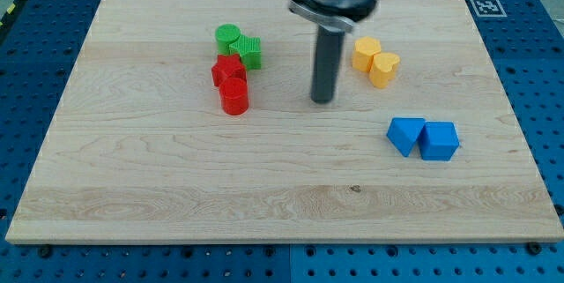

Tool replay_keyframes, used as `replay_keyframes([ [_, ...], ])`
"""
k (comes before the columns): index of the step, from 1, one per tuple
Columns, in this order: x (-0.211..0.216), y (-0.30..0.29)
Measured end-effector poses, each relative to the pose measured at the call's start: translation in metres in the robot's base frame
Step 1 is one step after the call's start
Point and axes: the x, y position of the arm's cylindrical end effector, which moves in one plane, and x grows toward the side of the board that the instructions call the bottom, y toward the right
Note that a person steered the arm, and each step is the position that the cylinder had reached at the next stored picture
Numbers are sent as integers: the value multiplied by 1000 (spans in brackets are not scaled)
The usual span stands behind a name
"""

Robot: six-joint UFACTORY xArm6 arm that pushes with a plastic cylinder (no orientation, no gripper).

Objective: Adjust the green blocks and red blocks diagonal to each other

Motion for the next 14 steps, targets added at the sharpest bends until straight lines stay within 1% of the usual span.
replay_keyframes([
  [1, -12, -56],
  [2, -18, -97],
  [3, -28, -109],
  [4, -32, -104],
  [6, -72, -101],
  [7, -101, -109],
  [8, -110, -110],
  [9, -80, -109],
  [10, -60, -96],
  [11, -60, -53],
  [12, -65, -42],
  [14, -120, -55],
])
